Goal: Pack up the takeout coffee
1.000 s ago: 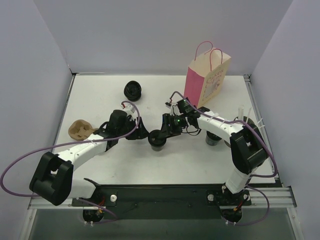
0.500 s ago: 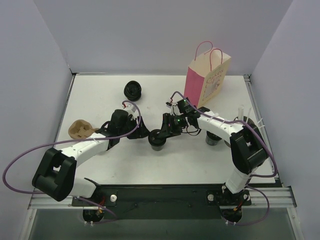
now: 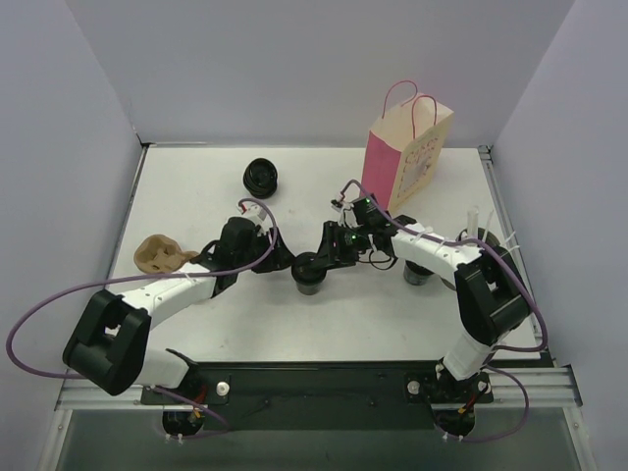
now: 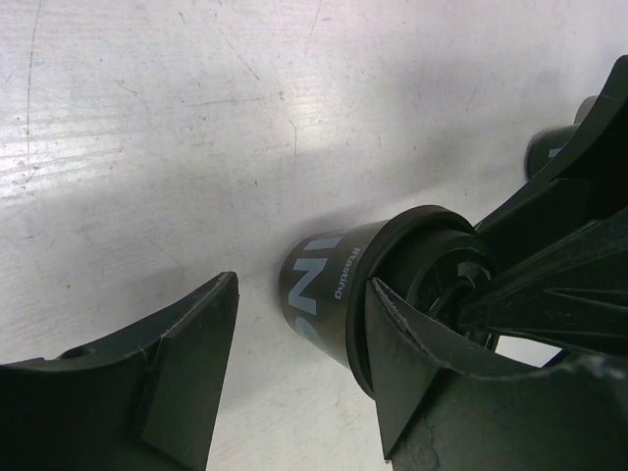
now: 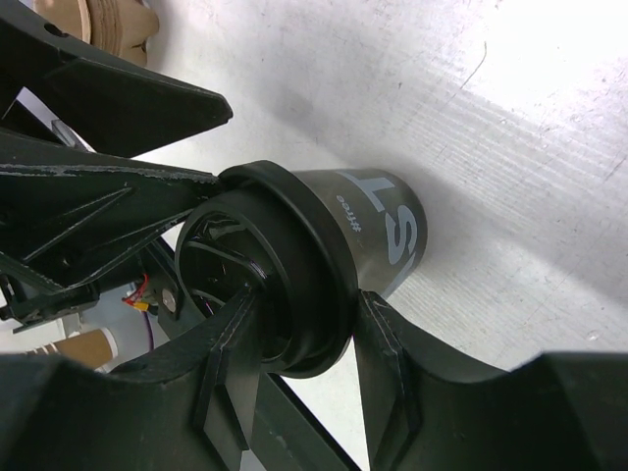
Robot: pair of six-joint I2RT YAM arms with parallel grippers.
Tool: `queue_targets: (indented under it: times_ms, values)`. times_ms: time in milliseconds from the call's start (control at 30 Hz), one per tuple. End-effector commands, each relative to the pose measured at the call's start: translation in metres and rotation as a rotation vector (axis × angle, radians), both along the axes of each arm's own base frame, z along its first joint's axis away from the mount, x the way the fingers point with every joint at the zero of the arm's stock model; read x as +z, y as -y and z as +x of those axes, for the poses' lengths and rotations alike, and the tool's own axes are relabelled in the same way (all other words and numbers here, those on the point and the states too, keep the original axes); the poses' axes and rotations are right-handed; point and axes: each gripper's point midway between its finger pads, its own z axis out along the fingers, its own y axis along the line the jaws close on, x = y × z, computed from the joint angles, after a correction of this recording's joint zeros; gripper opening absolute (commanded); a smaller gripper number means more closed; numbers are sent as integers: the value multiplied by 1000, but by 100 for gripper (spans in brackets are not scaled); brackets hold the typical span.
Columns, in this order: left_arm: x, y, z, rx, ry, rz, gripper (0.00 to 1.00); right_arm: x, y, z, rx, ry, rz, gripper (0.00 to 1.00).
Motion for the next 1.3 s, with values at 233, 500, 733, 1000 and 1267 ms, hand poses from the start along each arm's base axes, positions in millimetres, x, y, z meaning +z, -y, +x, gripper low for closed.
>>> queue_targets:
  times_ms: [233,500,733,1000,1267]
  values:
    - [51,-11,-8,-2,28,68,77,-54,44,-29,-37,-70,-270,26]
    - [57,9,-30,-99,70,-31,83,-52,41,-27,-67,-76,-256,26]
    - [24,11,-36,-97,34,22,81,-50,35,-26,-119,-84,-209,26]
    - [4,13,-31,-81,36,33,70,-42,29,-33,-153,-100,-125,27]
    - [-8,0,-31,-70,19,125,63,-8,26,-27,-164,-64,-43,39]
